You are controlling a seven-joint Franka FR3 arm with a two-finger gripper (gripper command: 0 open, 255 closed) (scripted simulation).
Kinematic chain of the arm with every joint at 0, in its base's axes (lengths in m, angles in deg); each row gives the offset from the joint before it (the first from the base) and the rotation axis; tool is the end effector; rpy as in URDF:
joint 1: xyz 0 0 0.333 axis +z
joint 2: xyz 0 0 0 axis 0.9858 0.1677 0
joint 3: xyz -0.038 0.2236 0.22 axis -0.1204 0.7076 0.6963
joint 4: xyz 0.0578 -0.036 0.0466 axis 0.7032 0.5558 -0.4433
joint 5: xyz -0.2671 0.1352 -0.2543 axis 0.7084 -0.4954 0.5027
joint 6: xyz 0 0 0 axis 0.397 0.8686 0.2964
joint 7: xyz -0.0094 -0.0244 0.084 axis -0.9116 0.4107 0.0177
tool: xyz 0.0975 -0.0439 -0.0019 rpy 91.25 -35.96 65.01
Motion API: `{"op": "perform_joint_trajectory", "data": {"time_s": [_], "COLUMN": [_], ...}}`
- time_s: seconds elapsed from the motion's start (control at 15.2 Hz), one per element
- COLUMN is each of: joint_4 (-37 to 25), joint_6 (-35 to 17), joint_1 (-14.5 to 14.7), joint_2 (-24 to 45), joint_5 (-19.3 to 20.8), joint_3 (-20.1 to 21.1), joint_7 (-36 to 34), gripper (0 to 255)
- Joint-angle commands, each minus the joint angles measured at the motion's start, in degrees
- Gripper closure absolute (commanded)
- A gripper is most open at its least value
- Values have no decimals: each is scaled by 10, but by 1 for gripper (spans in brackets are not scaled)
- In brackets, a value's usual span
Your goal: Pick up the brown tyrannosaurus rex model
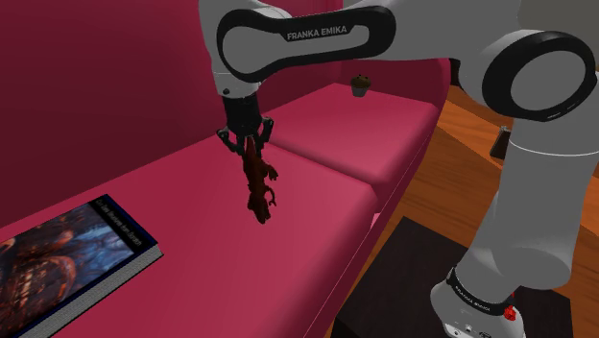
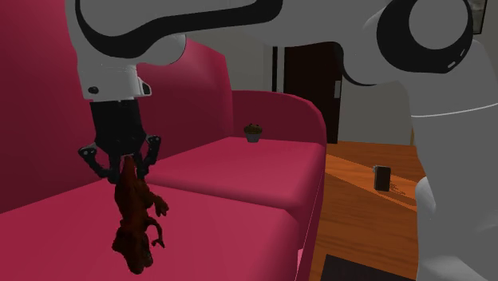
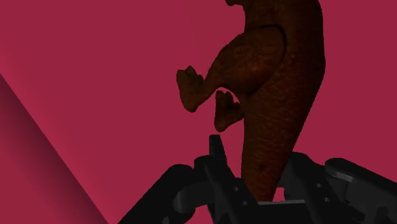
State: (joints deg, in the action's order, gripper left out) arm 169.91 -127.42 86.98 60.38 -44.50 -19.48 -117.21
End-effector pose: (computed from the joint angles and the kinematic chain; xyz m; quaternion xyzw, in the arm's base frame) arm 0.5815 0.2382 0.5306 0.9836 -0.1761 -0.0193 0.0327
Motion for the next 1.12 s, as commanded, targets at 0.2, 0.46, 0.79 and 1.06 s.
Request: {"op": "perform_joint_trajectory", "data": {"time_s": [0.2, 0.46, 0.79, 1.06], "joint_4": [3, 2, -44, -85], "joint_6": [-1, 0, 41, 75], "joint_1": [-1, 0, 3, 7], "joint_2": [1, 1, 6, 13], "joint_5": [0, 0, 1, 4], "joint_3": [0, 0, 1, 1], "joint_7": [1, 0, 1, 1], "gripper": [255, 255, 255, 255]}}
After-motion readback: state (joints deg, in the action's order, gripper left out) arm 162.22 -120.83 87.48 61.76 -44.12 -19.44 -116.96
